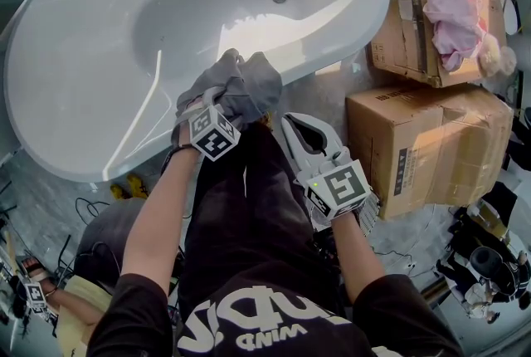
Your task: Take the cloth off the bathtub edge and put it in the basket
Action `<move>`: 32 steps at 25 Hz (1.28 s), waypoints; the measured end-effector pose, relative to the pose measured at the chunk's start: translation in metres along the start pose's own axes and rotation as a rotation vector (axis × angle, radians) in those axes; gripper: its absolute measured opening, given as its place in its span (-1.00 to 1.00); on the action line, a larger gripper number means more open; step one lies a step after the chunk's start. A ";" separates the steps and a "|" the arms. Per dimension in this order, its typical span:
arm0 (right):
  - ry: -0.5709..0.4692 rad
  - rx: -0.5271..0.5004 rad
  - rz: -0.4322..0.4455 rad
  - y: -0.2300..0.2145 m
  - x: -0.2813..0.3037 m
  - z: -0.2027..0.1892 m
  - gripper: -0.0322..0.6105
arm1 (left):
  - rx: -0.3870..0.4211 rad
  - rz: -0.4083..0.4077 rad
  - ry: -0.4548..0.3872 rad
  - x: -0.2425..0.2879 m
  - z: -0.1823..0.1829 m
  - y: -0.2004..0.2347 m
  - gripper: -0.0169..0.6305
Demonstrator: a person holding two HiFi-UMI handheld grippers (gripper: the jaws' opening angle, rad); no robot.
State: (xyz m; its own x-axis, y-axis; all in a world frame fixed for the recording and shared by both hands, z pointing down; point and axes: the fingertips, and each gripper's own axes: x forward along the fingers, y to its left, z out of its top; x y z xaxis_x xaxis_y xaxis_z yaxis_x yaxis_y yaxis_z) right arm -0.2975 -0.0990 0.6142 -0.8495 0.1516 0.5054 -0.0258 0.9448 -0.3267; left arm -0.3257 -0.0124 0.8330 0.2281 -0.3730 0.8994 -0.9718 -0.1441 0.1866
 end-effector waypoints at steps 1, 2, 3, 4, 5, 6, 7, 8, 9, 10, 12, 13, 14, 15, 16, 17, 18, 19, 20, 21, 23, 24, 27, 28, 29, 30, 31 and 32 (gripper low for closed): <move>0.001 0.001 0.001 0.000 0.000 -0.001 -0.87 | 0.005 -0.011 0.008 -0.001 0.000 -0.001 -0.03; 0.001 0.002 0.001 0.001 0.000 -0.001 -0.87 | 0.007 -0.021 0.014 -0.002 -0.001 -0.001 -0.07; -0.001 0.004 0.001 0.001 0.000 -0.001 -0.87 | 0.008 -0.029 0.020 -0.004 -0.001 -0.001 -0.10; -0.002 0.005 0.001 0.001 0.000 -0.001 -0.87 | 0.007 -0.036 0.025 -0.005 -0.001 -0.001 -0.12; -0.004 0.005 0.000 0.002 -0.001 0.000 -0.87 | 0.005 -0.042 0.031 -0.007 -0.001 -0.002 -0.14; -0.005 0.005 -0.001 0.002 -0.001 0.002 -0.87 | 0.000 -0.048 0.035 -0.008 -0.001 -0.001 -0.16; -0.006 0.005 -0.003 0.002 -0.002 0.003 -0.87 | -0.006 -0.055 0.039 -0.010 -0.001 -0.001 -0.18; -0.007 0.006 -0.004 0.002 -0.003 0.005 -0.87 | -0.013 -0.062 0.042 -0.012 -0.001 -0.002 -0.20; -0.009 0.007 -0.005 0.002 -0.005 0.007 -0.87 | -0.019 -0.068 0.042 -0.015 0.000 -0.002 -0.23; -0.011 0.006 -0.005 0.002 -0.007 0.009 -0.87 | -0.026 -0.073 0.039 -0.018 0.002 -0.002 -0.26; -0.013 0.006 -0.007 0.002 -0.011 0.012 -0.87 | -0.052 -0.079 0.025 -0.024 0.006 -0.002 -0.34; -0.013 0.006 -0.009 0.001 -0.013 0.014 -0.87 | -0.072 -0.079 0.015 -0.028 0.008 -0.002 -0.39; -0.013 0.005 -0.011 0.000 -0.014 0.016 -0.87 | -0.097 -0.076 0.001 -0.031 0.009 0.000 -0.45; -0.013 0.003 -0.012 0.000 -0.015 0.018 -0.87 | -0.125 -0.074 -0.016 -0.035 0.011 0.001 -0.56; -0.015 0.002 -0.013 -0.001 -0.015 0.021 -0.87 | -0.152 -0.072 -0.032 -0.038 0.011 0.001 -0.70; -0.017 0.002 -0.014 -0.001 -0.016 0.023 -0.87 | -0.176 -0.068 -0.041 -0.040 0.009 0.000 -0.73; -0.019 0.001 -0.014 0.000 -0.017 0.025 -0.87 | -0.199 -0.061 -0.044 -0.043 0.005 0.000 -0.74; -0.021 0.000 -0.012 0.001 -0.018 0.028 -0.87 | -0.222 -0.050 -0.041 -0.045 0.001 0.000 -0.74; -0.022 -0.003 -0.011 0.001 -0.018 0.030 -0.87 | -0.242 -0.040 -0.040 -0.048 -0.002 0.000 -0.74; -0.023 -0.006 -0.010 0.002 -0.018 0.032 -0.87 | -0.256 -0.032 -0.043 -0.051 -0.004 0.000 -0.74; -0.022 -0.014 -0.010 0.003 -0.019 0.035 -0.87 | -0.274 -0.022 -0.054 -0.057 -0.004 -0.001 -0.74; -0.022 -0.018 -0.010 0.004 -0.020 0.037 -0.87 | -0.286 -0.021 -0.061 -0.060 -0.003 -0.002 -0.74; -0.020 -0.025 -0.014 0.006 -0.026 0.040 -0.87 | -0.326 -0.027 -0.094 -0.077 0.001 -0.010 -0.74; -0.019 -0.027 -0.014 0.007 -0.029 0.041 -0.87 | -0.334 -0.026 -0.108 -0.085 0.004 -0.012 -0.74; -0.018 -0.029 -0.013 0.009 -0.031 0.042 -0.87 | -0.341 -0.022 -0.123 -0.094 0.007 -0.015 -0.74; -0.018 -0.032 -0.010 0.011 -0.034 0.044 -0.87 | -0.352 -0.021 -0.142 -0.104 0.011 -0.018 -0.74; -0.020 -0.035 -0.008 0.013 -0.036 0.047 -0.87 | -0.366 -0.020 -0.168 -0.115 0.017 -0.021 -0.74; -0.025 -0.038 -0.005 0.015 -0.038 0.051 -0.87 | -0.381 -0.018 -0.196 -0.126 0.023 -0.022 -0.74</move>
State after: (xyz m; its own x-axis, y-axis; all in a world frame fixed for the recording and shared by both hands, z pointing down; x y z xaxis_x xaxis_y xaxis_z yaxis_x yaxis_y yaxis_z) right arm -0.2927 -0.1052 0.5489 -0.8624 0.1403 0.4863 -0.0099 0.9560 -0.2934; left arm -0.3314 0.0166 0.7062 0.2167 -0.5463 0.8090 -0.9118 0.1827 0.3676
